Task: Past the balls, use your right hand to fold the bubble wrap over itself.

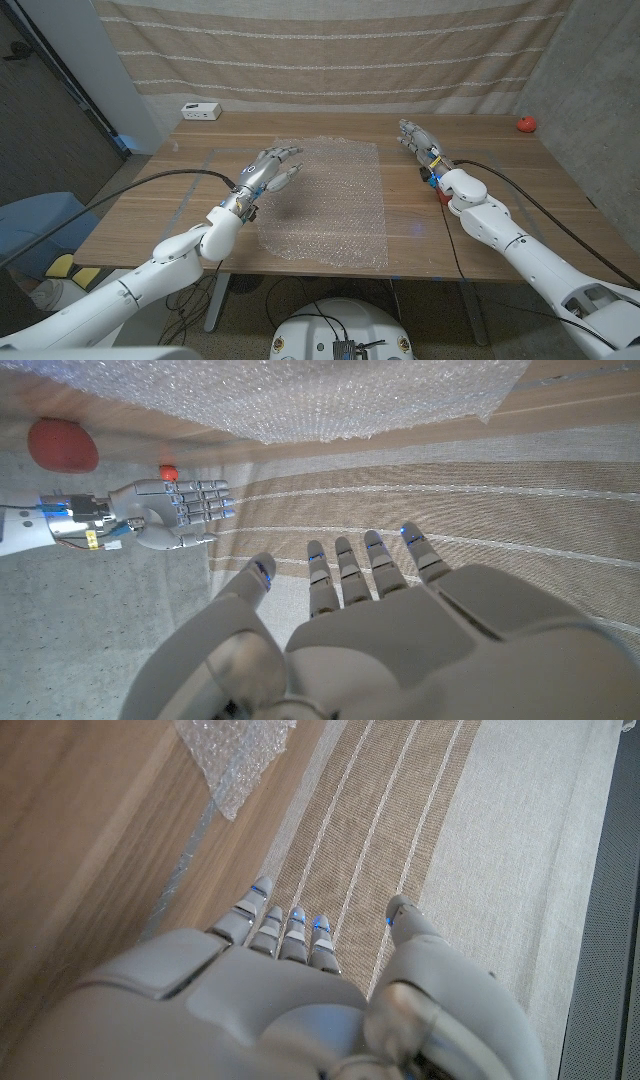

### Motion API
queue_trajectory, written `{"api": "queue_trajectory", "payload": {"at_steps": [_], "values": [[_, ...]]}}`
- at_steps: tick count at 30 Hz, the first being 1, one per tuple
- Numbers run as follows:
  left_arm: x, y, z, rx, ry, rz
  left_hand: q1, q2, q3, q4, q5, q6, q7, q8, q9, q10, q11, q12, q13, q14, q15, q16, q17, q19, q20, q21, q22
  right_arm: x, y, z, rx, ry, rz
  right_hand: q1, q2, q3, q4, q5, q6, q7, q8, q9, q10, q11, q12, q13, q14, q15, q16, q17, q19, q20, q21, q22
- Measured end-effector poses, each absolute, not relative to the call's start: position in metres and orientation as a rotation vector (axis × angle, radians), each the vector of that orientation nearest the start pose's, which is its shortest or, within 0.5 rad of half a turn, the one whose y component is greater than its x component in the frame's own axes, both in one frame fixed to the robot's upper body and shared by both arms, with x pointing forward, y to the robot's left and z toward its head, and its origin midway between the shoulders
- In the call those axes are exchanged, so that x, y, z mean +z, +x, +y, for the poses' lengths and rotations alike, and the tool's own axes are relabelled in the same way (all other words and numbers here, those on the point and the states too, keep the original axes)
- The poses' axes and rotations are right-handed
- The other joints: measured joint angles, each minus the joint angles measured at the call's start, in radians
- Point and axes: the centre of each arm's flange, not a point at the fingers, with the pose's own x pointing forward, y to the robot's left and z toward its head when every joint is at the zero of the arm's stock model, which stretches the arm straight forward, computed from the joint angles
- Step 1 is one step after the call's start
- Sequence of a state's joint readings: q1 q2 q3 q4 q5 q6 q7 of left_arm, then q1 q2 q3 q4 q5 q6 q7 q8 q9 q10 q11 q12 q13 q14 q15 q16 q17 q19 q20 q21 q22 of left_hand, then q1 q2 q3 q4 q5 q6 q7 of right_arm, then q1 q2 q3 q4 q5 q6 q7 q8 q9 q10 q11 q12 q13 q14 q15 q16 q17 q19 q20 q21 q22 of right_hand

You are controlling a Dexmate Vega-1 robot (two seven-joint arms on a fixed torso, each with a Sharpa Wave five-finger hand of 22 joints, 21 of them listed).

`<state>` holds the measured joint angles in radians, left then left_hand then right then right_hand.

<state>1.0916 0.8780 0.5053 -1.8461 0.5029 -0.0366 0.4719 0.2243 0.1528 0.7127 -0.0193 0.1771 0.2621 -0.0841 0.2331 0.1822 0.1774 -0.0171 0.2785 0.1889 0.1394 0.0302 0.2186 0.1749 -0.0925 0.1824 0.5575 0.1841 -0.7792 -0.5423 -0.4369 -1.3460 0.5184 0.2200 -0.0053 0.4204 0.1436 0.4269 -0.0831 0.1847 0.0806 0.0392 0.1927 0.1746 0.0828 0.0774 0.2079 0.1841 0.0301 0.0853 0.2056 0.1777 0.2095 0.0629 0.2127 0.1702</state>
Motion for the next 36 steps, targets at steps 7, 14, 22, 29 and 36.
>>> {"api": "queue_trajectory", "payload": {"at_steps": [7, 14, 22, 29, 36], "values": [[-0.075, 0.522, 0.227, 0.052, 1.229, -0.905, 0.028, 0.009, 0.01, -0.028, 0.0, 0.015, -0.008, 0.0, 0.002, 0.006, -0.006, 0.0, 0.004, 0.017, -0.001, 0.0, 0.0, 0.007, 0.007, 0.0, 0.0, 0.007, 0.655, -0.259, 0.233, -0.185, -0.596, 0.005, 0.005, 0.0, -0.008, -0.004, 0.011, -0.011, 0.0, 0.0, 0.0, 0.0, 0.0, 0.0, 0.011, 0.011, 0.003, 0.002, 0.003, 0.018, -0.006, 0.0], [-0.09, 0.511, 0.226, 0.044, 1.253, -0.878, 0.057, 0.012, 0.019, -0.06, 0.009, 0.044, -0.004, 0.0, 0.002, 0.031, -0.008, 0.0, 0.004, 0.031, -0.009, 0.0, 0.0, 0.012, 0.002, 0.0, 0.0, 0.023, 0.656, -0.25, 0.24, -0.236, -0.611, 0.005, 0.005, 0.004, -0.012, -0.004, 0.011, -0.011, 0.0, 0.0, 0.0, 0.0, 0.0, 0.0, 0.015, 0.015, 0.003, 0.002, 0.003, 0.018, -0.006, 0.0], [-0.102, 0.499, 0.229, 0.057, 1.267, -0.864, 0.071, 0.026, 0.011, -0.069, 0.009, 0.119, 0.035, 0.008, 0.007, 0.098, 0.004, 0.013, 0.012, 0.077, -0.013, 0.015, 0.016, 0.033, 0.003, 0.0, 0.0, 0.033, 0.66, -0.242, 0.22, -0.306, -0.603, 0.033, 0.019, 0.015, -0.023, -0.004, 0.028, -0.029, 0.0, 0.0, 0.016, -0.017, 0.0, 0.0, 0.035, -0.005, 0.003, 0.004, 0.008, 0.013, -0.005, 0.001], [-0.111, 0.489, 0.233, 0.077, 1.269, -0.856, 0.079, 0.026, 0.016, -0.011, 0.009, 0.233, 0.077, 0.031, 0.016, 0.191, 0.02, 0.048, 0.029, 0.152, -0.019, 0.063, 0.039, 0.083, 0.011, 0.004, 0.005, 0.04, 0.664, -0.232, 0.175, -0.401, -0.583, 0.053, 0.029, 0.026, -0.034, -0.004, 0.041, -0.041, 0.004, 0.005, 0.036, -0.019, 0.0, 0.0, 0.043, -0.014, 0.009, 0.007, 0.025, 0.007, -0.005, 0.005], [-0.118, 0.482, 0.236, 0.096, 1.274, -0.837, 0.091, 0.027, 0.019, 0.02, 0.015, 0.317, 0.12, 0.045, 0.021, 0.279, 0.025, 0.077, 0.041, 0.254, -0.033, 0.127, 0.067, 0.114, -0.004, 0.015, 0.007, 0.045, 0.666, -0.221, 0.107, -0.511, -0.557, 0.096, 0.041, 0.044, -0.052, -0.004, 0.064, -0.05, 0.004, 0.005, 0.064, -0.019, 0.0, 0.0, 0.075, -0.021, 0.017, 0.006, 0.057, 0.003, 0.004, 0.005]]}}
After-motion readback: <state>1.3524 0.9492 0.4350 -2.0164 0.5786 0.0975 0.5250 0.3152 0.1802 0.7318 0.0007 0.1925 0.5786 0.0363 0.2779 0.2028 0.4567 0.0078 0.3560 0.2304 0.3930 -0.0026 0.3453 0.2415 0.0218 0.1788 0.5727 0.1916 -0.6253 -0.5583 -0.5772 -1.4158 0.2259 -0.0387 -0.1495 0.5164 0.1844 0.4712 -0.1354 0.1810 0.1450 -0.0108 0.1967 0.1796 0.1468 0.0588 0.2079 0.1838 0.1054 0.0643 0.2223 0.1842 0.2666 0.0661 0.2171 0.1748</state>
